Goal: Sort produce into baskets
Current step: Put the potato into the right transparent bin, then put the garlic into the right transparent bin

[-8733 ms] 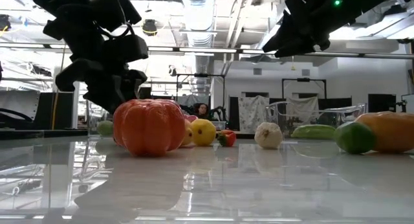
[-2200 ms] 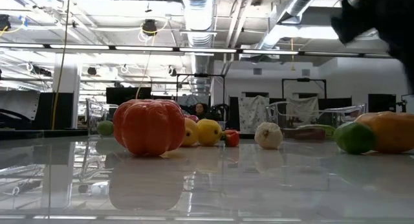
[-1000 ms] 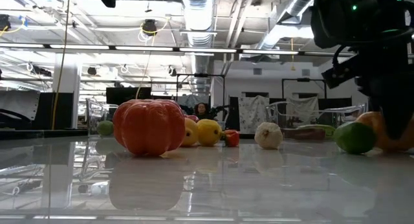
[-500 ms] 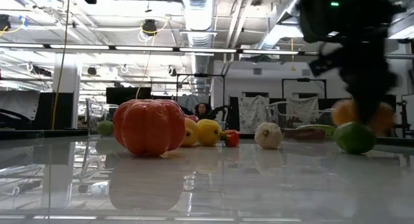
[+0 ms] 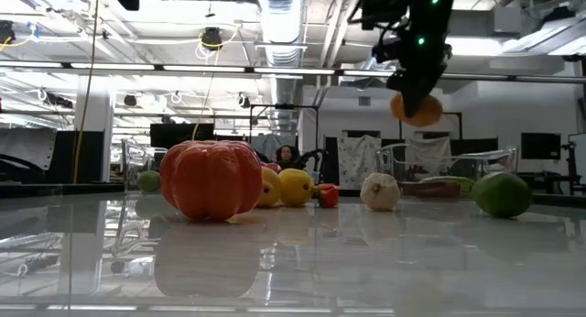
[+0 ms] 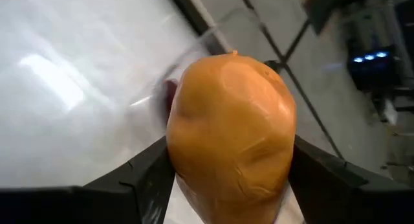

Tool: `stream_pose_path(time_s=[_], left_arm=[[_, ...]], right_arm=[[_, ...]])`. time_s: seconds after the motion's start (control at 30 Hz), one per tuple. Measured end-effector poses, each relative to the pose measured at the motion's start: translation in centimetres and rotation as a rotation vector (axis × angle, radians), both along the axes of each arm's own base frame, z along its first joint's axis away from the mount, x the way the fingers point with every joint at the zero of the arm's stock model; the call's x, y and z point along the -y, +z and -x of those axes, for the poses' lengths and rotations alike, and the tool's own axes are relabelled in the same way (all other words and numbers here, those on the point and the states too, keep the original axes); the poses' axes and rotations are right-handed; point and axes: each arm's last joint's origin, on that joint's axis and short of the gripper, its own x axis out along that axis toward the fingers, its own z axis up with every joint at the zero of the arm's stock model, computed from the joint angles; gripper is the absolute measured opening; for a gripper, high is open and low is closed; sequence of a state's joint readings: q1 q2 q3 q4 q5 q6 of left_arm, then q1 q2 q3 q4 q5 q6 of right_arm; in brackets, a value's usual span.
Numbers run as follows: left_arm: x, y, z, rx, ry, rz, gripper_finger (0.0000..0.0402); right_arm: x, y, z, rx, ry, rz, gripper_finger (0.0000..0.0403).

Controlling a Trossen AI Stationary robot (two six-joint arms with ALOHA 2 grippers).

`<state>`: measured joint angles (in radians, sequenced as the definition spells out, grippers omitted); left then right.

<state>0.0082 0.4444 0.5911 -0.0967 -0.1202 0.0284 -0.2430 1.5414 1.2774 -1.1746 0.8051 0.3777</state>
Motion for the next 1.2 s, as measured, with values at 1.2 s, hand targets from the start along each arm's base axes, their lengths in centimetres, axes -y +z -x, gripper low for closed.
stream_pose_path(time_s=[1.2], left_arm=[[0.0, -0.4, 0.0, -0.03, -0.007, 0.075, 0.0245]], right_arm=[[-12.9, -6.5, -4.7, 0.479, 0.395, -0.352, 0.0376]])
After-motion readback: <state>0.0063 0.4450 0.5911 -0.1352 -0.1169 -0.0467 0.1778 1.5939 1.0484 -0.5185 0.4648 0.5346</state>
